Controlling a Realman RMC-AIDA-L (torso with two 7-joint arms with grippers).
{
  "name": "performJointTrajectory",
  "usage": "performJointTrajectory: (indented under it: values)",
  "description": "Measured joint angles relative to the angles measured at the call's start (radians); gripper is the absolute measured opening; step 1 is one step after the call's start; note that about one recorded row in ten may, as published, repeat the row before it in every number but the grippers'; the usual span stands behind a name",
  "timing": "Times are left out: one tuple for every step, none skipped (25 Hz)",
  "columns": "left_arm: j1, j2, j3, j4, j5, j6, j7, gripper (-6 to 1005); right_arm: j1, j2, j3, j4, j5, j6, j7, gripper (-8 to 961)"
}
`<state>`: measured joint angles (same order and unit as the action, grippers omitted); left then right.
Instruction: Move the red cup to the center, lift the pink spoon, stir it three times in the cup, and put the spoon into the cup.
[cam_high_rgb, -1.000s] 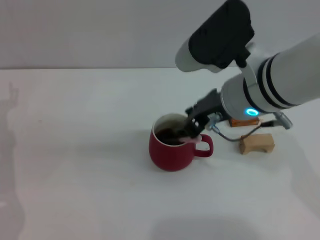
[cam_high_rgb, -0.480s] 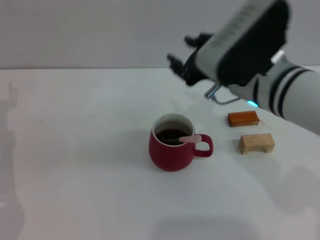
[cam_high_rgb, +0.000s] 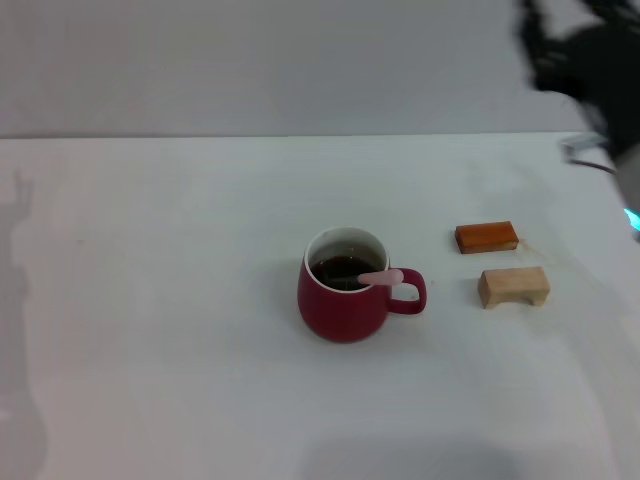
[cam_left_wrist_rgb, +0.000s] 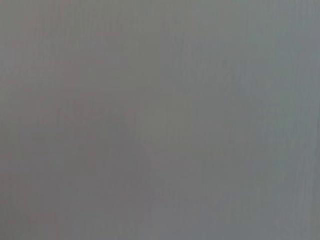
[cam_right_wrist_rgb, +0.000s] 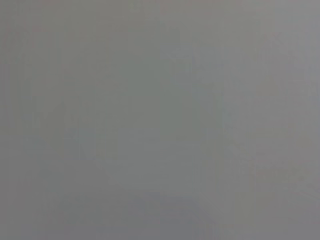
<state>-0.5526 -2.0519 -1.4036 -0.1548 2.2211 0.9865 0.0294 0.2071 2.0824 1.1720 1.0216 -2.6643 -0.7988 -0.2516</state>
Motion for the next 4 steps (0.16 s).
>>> performJointTrajectory:
  values:
    - [0.000,0.000,0.000,0.000,0.000,0.000,0.000,843,0.006,0.000,-0.003,-0.057,0.040,-0.067,0.000,478]
    - [0.002,-0.001,0.003,0.000,0.000,0.000,-0.004,843,0.013,0.001,-0.006,-0.115,0.086,-0.128,0.000,478]
    - [0.005,-0.003,0.006,-0.002,0.000,0.000,-0.014,843,0.023,0.002,-0.009,-0.204,0.188,-0.220,0.002,478]
    - [0.009,-0.003,0.007,-0.007,0.000,0.000,-0.022,843,0.023,0.002,-0.009,-0.204,0.188,-0.220,0.002,478]
